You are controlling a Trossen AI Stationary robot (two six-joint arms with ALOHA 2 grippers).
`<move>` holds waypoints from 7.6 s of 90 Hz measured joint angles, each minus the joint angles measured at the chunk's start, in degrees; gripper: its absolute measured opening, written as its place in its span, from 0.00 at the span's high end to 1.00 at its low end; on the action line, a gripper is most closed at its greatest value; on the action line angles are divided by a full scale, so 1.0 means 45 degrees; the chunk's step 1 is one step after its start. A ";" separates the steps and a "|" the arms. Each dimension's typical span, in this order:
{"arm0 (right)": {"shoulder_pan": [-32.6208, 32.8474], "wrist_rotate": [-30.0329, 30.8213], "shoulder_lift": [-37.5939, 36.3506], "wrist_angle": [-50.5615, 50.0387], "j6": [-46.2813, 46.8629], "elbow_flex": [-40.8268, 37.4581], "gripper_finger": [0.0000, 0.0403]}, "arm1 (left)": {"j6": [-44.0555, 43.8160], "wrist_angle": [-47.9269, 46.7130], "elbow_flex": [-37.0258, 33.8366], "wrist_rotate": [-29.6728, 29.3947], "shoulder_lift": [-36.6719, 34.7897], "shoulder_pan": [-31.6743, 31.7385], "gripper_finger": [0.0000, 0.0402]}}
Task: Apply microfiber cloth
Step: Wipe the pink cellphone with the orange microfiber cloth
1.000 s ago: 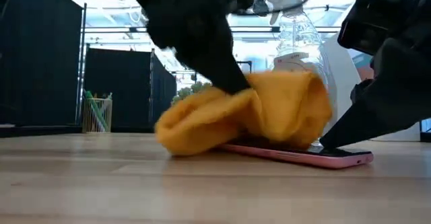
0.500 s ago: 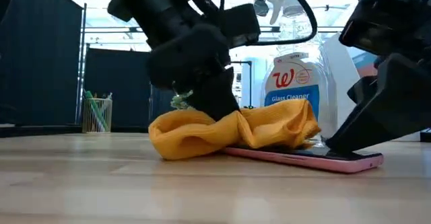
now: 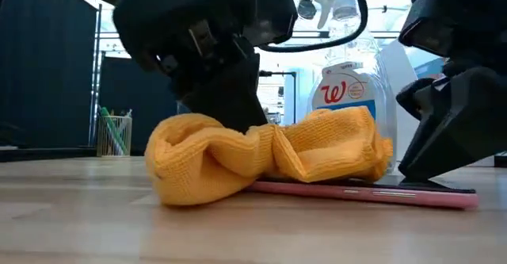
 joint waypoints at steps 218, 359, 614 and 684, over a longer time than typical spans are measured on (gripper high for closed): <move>-0.0151 0.1605 0.2803 0.5161 0.1374 0.0088 0.80 | 0.2427 -0.1477 0.0405 -0.1607 -0.1883 0.0473 1.00; -0.0138 0.1170 0.2776 0.5051 0.1384 0.0045 0.84 | 0.2361 -0.0634 0.0607 -0.1862 0.0581 0.0444 1.00; 0.0425 -0.0294 0.1829 -0.0528 0.2399 0.2332 0.88 | 0.2433 -0.3207 0.0207 -0.1264 -0.1878 0.1097 1.00; -0.1108 0.2104 -0.2729 0.0467 -0.2793 0.2352 0.17 | 0.3133 -0.2834 0.0796 -0.0855 -0.3551 0.0498 1.00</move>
